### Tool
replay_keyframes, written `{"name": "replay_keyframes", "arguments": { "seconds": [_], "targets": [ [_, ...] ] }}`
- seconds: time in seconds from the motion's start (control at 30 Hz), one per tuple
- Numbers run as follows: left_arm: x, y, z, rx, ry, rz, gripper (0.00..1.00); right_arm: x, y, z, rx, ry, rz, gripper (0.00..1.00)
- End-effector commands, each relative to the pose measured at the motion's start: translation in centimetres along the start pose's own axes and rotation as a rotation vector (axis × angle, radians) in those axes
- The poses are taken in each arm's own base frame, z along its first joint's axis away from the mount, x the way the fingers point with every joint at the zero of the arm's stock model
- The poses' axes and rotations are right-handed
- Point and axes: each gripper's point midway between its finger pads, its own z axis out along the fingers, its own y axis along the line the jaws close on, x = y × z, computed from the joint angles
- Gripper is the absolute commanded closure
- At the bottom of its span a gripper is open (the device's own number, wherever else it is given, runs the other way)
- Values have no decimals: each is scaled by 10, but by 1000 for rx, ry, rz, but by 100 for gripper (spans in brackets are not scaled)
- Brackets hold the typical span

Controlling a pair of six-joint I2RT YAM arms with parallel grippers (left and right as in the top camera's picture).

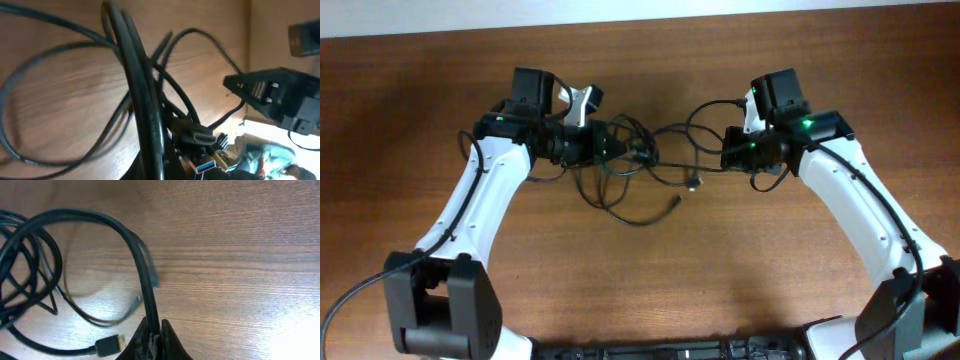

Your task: Untangle cables

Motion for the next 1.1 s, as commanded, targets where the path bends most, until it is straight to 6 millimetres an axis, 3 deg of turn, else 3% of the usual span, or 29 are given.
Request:
{"name": "replay_keyframes", "arguments": {
  "seconds": [0.0,0.03,0.1,0.13,0.2,0.33,0.4,0.57,0.67,0.77,0.93,1.03,1.07],
  "targets": [
    [-30,69,-53,-235,-175,-166,100,-17,-71,-12,315,-91,75,96],
    [-27,46,-49,-102,-143,-129,100,-18,-62,-10,263,-88,71,93],
    [-19,-25,-50,281,-88,113,100,-19,-30,-4,83,-61,-37,66],
    [-14,-43,-53,377,-85,212,100,-18,-15,-4,-1,-53,-94,61],
    [-7,-51,-50,403,-89,361,100,-15,24,-8,-222,-36,-211,45],
    [-4,-39,-29,255,-55,392,100,-3,76,-29,-551,-20,-351,36],
    [4,-42,-13,201,-18,425,100,-3,80,-32,-576,-22,-356,35],
    [32,-83,1,262,31,660,100,-6,81,-32,-578,-39,-365,35],
    [42,-105,-6,303,23,738,100,-14,75,-28,-527,-70,-372,35],
    [43,-123,-26,366,-27,777,100,-11,72,-26,-507,-55,-365,35],
    [50,-146,-40,497,-43,799,100,1,90,-23,-526,-34,-415,35],
    [58,-159,-48,596,-31,789,100,-9,100,-25,-542,-92,-454,36],
    [60,-159,-49,604,-25,780,100,-17,104,-27,-550,-129,-470,43]
  ]
}}
